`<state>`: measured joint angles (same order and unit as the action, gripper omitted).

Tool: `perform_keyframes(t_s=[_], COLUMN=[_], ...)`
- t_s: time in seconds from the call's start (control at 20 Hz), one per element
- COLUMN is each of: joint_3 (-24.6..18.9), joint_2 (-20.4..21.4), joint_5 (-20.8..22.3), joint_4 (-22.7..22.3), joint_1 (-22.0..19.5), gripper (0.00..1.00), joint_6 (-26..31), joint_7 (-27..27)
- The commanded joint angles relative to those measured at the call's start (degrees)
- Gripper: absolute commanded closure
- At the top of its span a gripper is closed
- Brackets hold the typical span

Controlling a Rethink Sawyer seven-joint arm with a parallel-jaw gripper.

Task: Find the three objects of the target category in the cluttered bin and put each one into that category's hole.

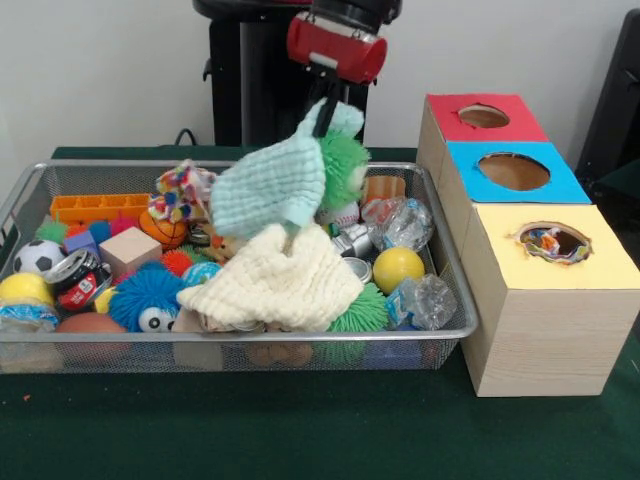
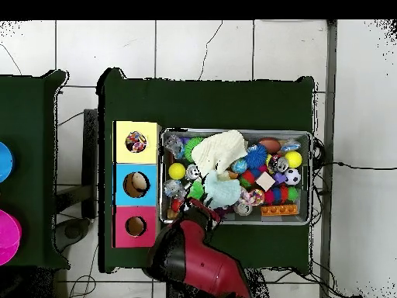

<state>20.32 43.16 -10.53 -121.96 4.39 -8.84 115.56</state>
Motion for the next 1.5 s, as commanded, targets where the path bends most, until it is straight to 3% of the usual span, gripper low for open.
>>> perform_keyframes(t_s=[0.05,0.45,0.65,0.7,0.95,1.2,1.5], joint_3=[-2.98,-5.31,-4.64,-4.79,-7.38,-7.82,-2.49], joint_2=[4.16,3.02,2.79,2.9,4.11,4.22,9.14], joint_5=[-2.21,0.82,1.5,1.72,3.68,2.25,0.82], joint_4=[7.69,9.12,11.29,11.8,12.07,11.73,13.83], joint_1=[0.03,-3.35,-2.95,-3.14,-4.94,-4.24,-0.52], gripper=[1.0,1.0,1.0,0.0,0.0,0.0,0.0], joint_6=[5.06,3.07,4.15,4.65,4.45,4.9,17.87], joint_7=[7.14,6.6,4.76,4.51,3.92,6.46,4.34])
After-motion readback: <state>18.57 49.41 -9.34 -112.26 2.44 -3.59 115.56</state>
